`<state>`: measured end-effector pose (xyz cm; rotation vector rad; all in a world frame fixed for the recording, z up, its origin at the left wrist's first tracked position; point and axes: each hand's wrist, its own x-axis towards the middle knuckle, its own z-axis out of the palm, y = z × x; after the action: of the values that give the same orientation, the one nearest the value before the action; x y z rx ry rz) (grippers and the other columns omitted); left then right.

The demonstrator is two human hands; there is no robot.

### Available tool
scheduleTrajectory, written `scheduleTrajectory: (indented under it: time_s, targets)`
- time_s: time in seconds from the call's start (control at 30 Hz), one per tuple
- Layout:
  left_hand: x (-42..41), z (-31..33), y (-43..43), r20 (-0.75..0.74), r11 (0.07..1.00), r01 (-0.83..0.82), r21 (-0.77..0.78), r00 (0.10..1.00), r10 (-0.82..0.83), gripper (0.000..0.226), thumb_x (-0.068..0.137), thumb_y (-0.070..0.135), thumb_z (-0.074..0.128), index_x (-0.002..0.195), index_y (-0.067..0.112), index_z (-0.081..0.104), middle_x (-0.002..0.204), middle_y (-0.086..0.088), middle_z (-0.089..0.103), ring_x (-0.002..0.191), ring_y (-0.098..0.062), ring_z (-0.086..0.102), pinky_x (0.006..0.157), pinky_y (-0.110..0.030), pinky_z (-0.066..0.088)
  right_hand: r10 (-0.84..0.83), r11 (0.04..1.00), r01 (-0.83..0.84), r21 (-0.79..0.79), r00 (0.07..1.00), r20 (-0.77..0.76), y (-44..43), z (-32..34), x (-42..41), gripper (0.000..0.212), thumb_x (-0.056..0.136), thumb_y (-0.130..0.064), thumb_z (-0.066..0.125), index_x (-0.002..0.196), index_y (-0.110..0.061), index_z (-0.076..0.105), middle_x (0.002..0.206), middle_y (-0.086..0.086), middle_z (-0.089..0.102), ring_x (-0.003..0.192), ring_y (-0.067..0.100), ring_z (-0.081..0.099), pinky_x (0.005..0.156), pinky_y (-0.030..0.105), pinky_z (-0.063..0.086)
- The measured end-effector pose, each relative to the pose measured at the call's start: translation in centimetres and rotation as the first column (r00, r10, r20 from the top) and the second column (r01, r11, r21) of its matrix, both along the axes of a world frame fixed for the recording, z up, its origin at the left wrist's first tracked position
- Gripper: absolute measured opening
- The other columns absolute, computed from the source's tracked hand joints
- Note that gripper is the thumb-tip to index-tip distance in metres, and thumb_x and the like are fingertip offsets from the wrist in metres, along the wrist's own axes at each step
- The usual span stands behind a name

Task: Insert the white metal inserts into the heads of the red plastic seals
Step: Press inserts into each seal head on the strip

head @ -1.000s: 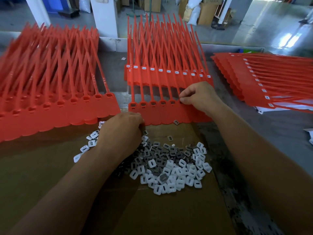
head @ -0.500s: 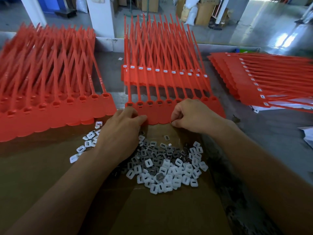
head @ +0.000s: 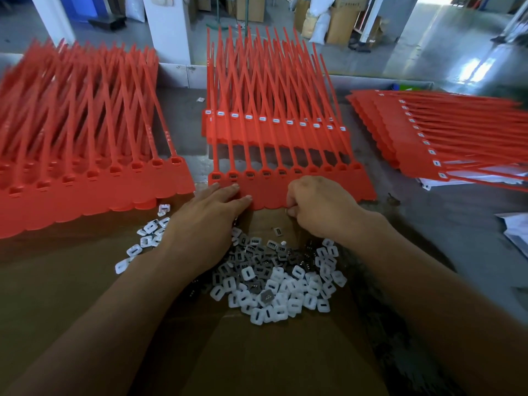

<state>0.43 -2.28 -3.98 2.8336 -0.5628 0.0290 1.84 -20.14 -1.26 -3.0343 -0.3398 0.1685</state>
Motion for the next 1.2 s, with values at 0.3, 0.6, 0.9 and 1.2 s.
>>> scheduleTrajectory:
  time_s: [0.3, 0.6, 0.9, 1.2]
  targets:
    - [0.0, 0.4, 0.2, 0.007, 0.999, 0.028, -0.027, 1.000, -0.028, 0.054, 0.090, 0.002, 0.040, 0.139, 0.025, 0.037, 0.151, 0.003, 0.026, 0.138, -0.018, 0.023, 0.111, -0.031, 0.021, 0.020, 0.940, -0.011, 0.341, 1.000, -0.021, -2.0, 0.2, 0.6, 0.014, 0.087, -0.009, 0.060, 0.088, -0.023, 0.060, 0.080, -0.015, 0.053, 0.073, -0.004, 0.049, 0.061, 0.006, 0.034]
    - [0.1, 0.5, 0.1, 0.043, 0.998, 0.020, -0.057, 0.999, -0.018, 0.054, 0.086, -0.003, 0.042, 0.134, 0.023, 0.046, 0.147, 0.003, 0.034, 0.136, -0.014, 0.028, 0.110, -0.023, 0.014, -0.269, 0.832, 0.207, 0.514, 0.962, 0.049, -5.1, 0.0, 4.5, 0.013, 0.085, -0.006, 0.061, 0.092, -0.013, 0.070, 0.071, -0.014, 0.054, 0.071, 0.001, 0.050, 0.062, 0.014, 0.037]
    - [0.1, 0.5, 0.1, 0.033, 0.999, 0.019, -0.029, 0.999, -0.018, 0.056, 0.087, -0.002, 0.042, 0.136, 0.024, 0.043, 0.149, 0.004, 0.030, 0.138, -0.013, 0.024, 0.111, -0.024, 0.012, -0.240, 0.866, 0.203, 0.458, 0.970, 0.023, -5.1, -0.3, 5.3, 0.010, 0.079, -0.008, 0.069, 0.080, -0.017, 0.070, 0.061, -0.018, 0.051, 0.060, -0.003, 0.047, 0.054, 0.011, 0.032]
    - [0.0, 0.6, 0.1, 0.029, 1.000, 0.010, -0.028, 1.000, -0.009, 0.055, 0.088, 0.000, 0.042, 0.136, 0.025, 0.042, 0.149, 0.004, 0.029, 0.138, -0.014, 0.024, 0.111, -0.027, 0.016, -0.292, 0.815, 0.205, 0.542, 0.953, 0.079, -4.9, 0.1, 4.3, 0.014, 0.077, -0.009, 0.070, 0.073, -0.020, 0.064, 0.065, -0.014, 0.054, 0.062, -0.003, 0.049, 0.054, 0.008, 0.036]
